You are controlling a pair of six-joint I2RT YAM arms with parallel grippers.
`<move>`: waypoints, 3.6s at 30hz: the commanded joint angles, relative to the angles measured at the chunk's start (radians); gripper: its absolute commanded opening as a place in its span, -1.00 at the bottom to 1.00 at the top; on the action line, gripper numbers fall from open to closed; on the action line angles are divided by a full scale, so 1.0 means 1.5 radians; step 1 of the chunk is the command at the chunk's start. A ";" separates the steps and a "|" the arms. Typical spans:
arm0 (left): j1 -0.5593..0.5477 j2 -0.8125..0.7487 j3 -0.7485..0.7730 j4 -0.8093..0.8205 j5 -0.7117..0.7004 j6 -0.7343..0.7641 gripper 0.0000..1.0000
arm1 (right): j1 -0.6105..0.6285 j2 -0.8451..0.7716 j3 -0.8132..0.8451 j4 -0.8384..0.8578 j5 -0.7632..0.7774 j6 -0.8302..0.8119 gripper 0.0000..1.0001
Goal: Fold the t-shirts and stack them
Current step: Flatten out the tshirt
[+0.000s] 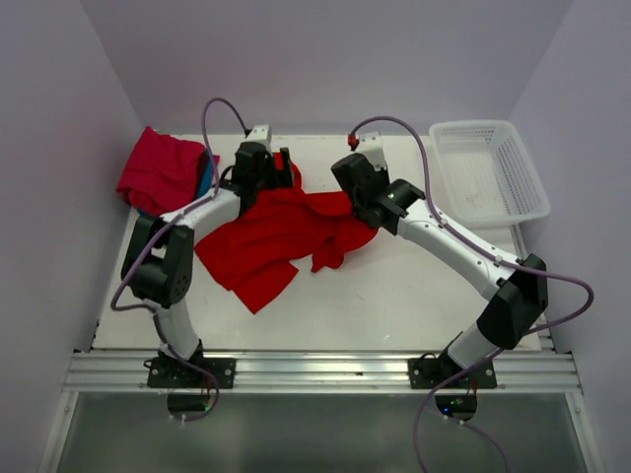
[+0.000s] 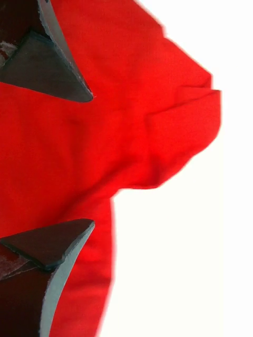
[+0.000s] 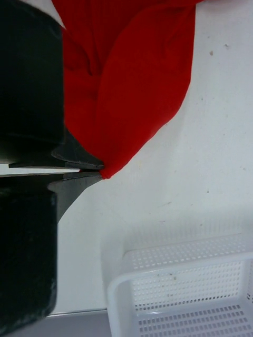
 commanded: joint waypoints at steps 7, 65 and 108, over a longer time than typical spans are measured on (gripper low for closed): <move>0.083 0.302 0.424 -0.083 0.139 -0.105 0.61 | -0.007 -0.095 -0.065 -0.003 0.038 0.019 -1.00; 0.148 0.362 0.306 0.005 0.263 -0.397 0.15 | -0.034 -0.098 -0.104 0.013 -0.012 0.016 -1.00; 0.163 0.488 0.280 0.365 0.414 -0.587 -1.00 | -0.035 -0.083 -0.120 0.020 -0.028 0.018 -1.00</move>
